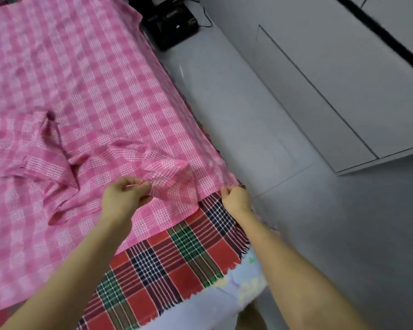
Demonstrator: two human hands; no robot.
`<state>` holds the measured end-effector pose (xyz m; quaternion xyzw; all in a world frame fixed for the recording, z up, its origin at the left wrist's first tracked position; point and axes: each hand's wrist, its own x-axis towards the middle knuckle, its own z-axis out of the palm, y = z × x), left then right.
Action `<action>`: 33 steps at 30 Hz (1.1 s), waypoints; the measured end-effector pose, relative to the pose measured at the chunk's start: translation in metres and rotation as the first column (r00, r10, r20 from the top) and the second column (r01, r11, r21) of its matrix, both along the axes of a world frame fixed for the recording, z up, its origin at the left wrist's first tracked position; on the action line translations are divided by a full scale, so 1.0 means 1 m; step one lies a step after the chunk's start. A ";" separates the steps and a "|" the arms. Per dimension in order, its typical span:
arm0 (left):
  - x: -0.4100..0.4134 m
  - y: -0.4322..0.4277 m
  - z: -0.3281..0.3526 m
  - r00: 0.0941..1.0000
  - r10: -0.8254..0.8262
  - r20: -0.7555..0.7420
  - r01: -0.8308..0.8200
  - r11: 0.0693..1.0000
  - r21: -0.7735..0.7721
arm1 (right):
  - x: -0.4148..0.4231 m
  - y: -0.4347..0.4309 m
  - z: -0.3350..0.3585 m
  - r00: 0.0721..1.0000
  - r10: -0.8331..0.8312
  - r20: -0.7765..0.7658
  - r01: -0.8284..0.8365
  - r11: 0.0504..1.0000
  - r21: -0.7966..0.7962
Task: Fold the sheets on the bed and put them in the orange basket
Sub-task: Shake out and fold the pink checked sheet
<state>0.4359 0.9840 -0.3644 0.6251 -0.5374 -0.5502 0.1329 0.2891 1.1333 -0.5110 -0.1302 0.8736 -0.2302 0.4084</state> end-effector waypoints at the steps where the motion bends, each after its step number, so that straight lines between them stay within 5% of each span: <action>1: 0.000 0.001 -0.004 1.000 0.006 -0.010 -0.006 1.000 0.007 | -0.001 -0.002 -0.011 0.997 -0.061 0.051 0.059 0.998 0.025; 6: -0.001 -0.004 -0.013 0.996 0.055 -0.072 -0.052 0.998 0.045 | -0.018 -0.020 -0.055 0.793 -0.459 0.401 0.486 0.873 0.040; 12: 0.014 -0.019 0.004 0.974 0.174 -0.146 -0.168 0.984 0.052 | -0.051 -0.039 -0.046 0.529 -0.729 0.434 0.801 0.598 0.029; 18: 0.026 -0.036 0.045 0.885 0.404 -0.231 -0.367 0.911 0.186 | -0.064 -0.053 0.028 0.160 -0.641 0.751 0.981 0.186 -0.050; 22: 0.027 -0.044 0.096 0.837 0.405 -0.367 -0.355 0.913 0.200 | -0.055 -0.073 0.108 0.252 -0.603 0.757 0.968 0.154 -0.199; 24: 0.037 -0.046 0.131 0.856 0.318 -0.408 -0.287 0.948 0.138 | -0.043 -0.087 0.157 0.390 -0.553 0.736 0.920 0.210 -0.331; 28: 0.082 -0.057 0.206 0.896 0.170 -0.410 -0.174 0.984 0.028 | 0.018 -0.111 0.262 0.800 -0.244 0.549 0.596 0.432 -0.677; 33: 0.140 -0.070 0.280 0.937 -0.046 -0.347 -0.019 0.983 -0.181 | 0.117 -0.133 0.358 0.968 -0.057 0.244 0.240 0.481 -0.843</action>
